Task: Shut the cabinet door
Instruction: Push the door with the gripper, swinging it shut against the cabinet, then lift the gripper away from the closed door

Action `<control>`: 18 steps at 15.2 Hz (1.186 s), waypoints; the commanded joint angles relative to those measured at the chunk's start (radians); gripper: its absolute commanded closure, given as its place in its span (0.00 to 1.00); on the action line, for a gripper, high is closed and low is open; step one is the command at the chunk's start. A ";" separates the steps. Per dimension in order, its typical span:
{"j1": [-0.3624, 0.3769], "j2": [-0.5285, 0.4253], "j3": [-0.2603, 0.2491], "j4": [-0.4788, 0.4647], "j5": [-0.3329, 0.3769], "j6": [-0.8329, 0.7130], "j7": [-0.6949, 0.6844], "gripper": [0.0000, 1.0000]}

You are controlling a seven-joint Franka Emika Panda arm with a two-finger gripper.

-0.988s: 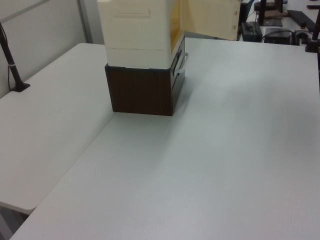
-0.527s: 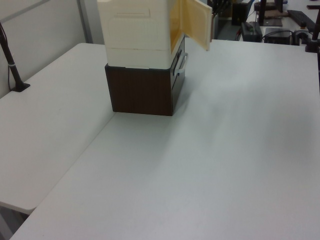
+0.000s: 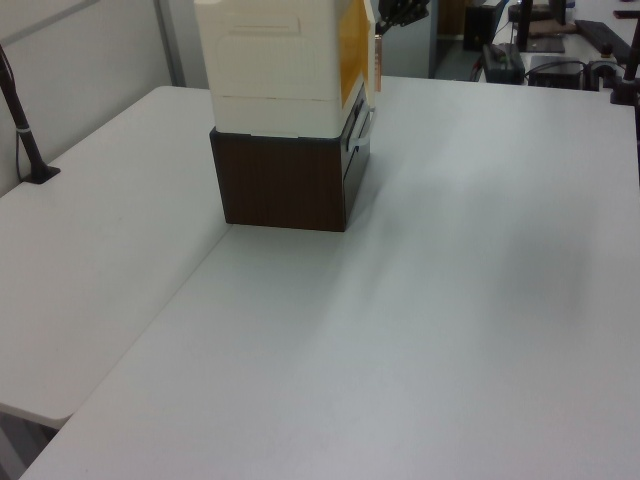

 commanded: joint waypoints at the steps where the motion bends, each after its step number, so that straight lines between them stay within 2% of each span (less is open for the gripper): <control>1: 0.005 0.070 0.025 0.022 0.023 0.141 0.046 1.00; 5: 0.006 0.068 0.025 0.022 0.018 0.140 0.037 1.00; 9: -0.001 0.027 0.036 -0.013 0.012 0.068 -0.061 1.00; 14: -0.061 -0.041 0.034 -0.018 -0.002 -0.233 -0.238 1.00; 18: -0.101 -0.110 0.034 -0.012 -0.132 -0.533 -0.315 1.00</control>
